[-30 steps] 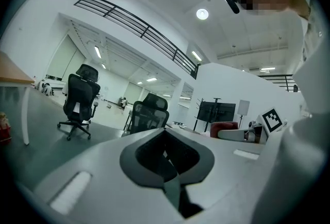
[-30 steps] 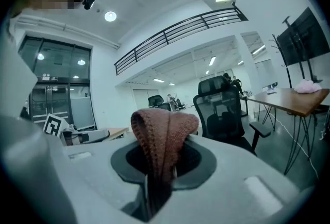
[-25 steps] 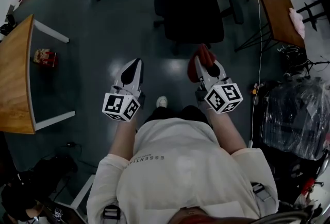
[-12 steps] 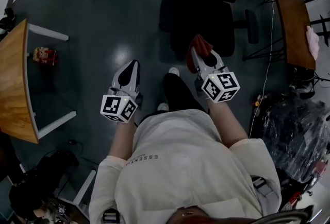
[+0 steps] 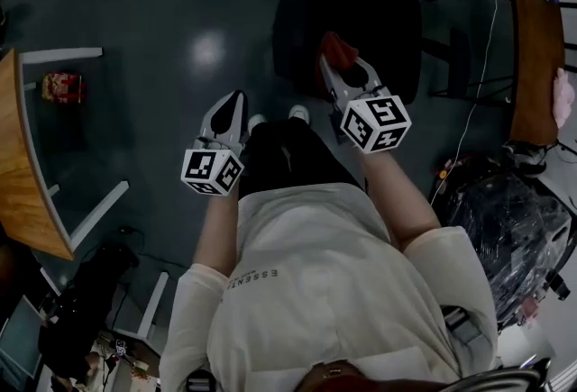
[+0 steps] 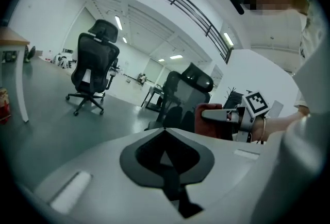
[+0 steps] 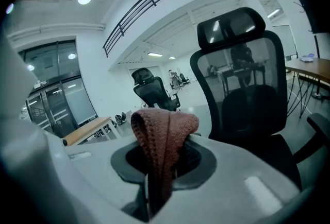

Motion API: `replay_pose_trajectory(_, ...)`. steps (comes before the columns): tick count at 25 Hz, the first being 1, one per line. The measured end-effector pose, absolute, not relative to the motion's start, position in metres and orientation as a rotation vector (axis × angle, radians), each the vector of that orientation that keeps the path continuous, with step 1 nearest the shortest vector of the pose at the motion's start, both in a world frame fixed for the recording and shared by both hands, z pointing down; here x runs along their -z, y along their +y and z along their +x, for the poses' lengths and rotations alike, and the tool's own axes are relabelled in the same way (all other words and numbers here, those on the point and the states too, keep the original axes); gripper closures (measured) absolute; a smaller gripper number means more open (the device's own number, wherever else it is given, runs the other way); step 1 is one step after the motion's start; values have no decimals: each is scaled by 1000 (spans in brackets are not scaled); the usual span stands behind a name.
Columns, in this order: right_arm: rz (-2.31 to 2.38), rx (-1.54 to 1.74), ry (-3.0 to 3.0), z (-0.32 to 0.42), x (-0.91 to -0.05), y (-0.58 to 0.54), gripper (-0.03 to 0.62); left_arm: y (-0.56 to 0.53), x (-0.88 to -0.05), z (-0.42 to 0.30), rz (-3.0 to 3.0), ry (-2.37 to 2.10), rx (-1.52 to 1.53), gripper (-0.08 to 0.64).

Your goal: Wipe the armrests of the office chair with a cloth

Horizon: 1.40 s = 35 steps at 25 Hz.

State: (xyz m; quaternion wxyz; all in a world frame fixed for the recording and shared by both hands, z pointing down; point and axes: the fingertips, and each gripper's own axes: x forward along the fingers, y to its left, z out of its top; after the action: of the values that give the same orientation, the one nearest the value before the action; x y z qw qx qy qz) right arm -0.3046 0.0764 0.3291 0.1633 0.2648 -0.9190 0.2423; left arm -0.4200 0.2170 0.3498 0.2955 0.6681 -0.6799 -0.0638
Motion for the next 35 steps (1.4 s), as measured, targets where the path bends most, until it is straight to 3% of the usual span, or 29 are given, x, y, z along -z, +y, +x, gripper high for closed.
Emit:
replay_pose_trajectory(11,779,-279,-2549,-392,-398,-47,531,166,-470,-403,1775,-1528,36,544)
replay_pose_trajectory(15,714,-304,-2489,-420,-434,-69,531,169,-497,-394,1762,-1480,49,543)
replay_pose_trajectory(35,544,-422,-2427,-411,-457,27,531,149,-509,-379,1666,-1330,254,554)
